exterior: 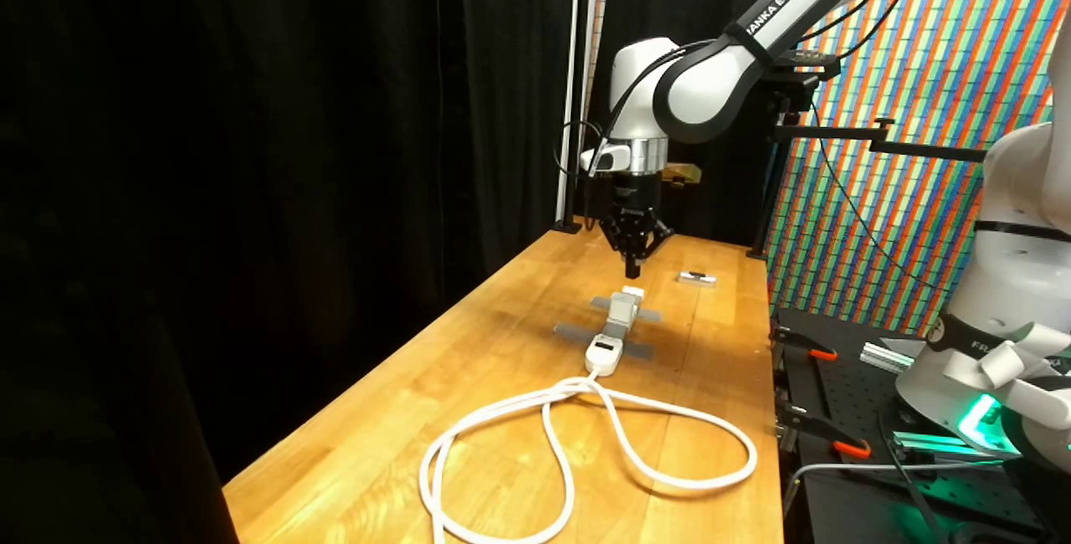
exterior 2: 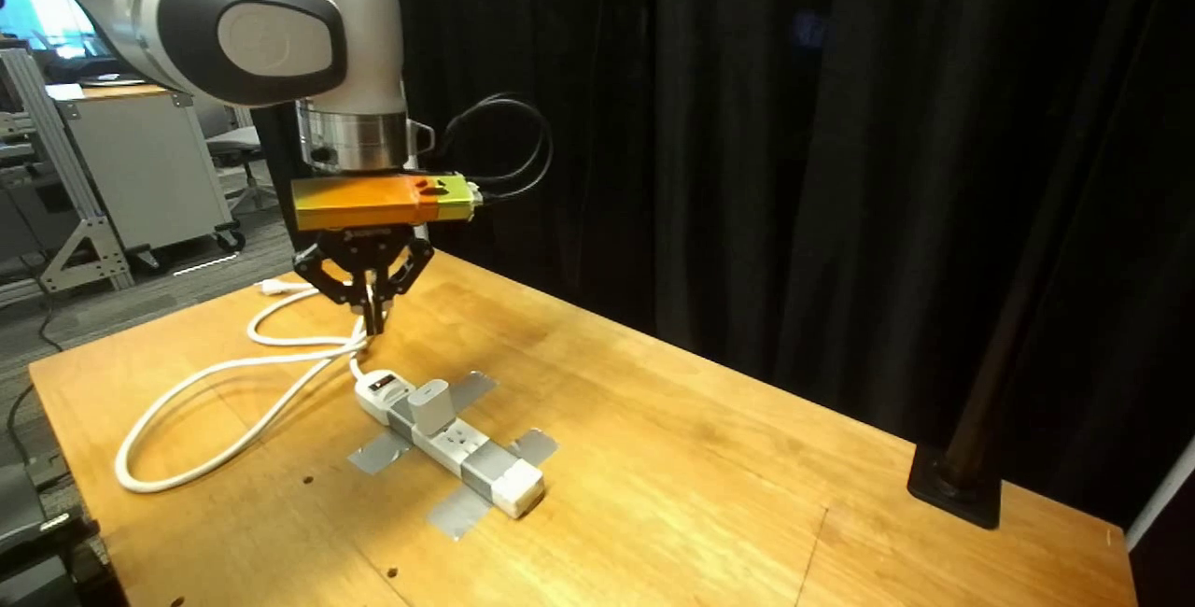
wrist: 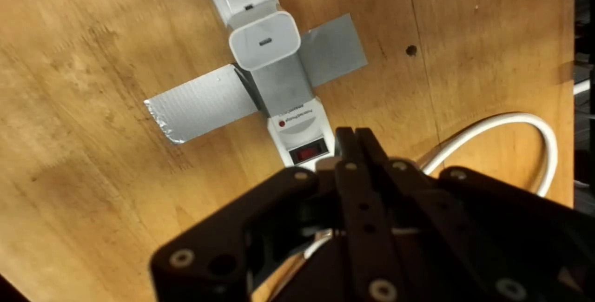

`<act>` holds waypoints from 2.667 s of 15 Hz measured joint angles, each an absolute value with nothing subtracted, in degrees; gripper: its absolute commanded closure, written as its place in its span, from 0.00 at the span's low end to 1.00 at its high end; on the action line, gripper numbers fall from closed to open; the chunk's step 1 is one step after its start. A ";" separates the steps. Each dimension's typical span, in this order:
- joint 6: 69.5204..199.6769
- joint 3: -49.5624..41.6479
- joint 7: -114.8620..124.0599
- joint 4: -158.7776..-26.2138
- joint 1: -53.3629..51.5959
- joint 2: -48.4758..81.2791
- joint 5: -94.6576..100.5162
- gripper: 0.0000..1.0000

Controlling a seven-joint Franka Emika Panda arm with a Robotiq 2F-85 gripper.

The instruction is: Plug the charger head into the extension cable

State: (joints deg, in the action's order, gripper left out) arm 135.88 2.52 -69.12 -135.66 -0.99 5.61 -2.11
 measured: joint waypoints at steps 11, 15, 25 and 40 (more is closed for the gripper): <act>141.80 1.28 -63.39 -136.08 0.62 11.82 5.98 0.91; 143.93 1.29 -62.57 -136.07 0.64 13.39 6.43 0.91; 147.94 1.28 -61.15 -136.07 1.19 14.35 7.54 0.91; 148.95 1.83 -58.29 -136.12 2.63 15.46 9.62 0.91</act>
State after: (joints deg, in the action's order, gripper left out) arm 148.95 1.83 -58.29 -136.12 2.63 15.46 9.62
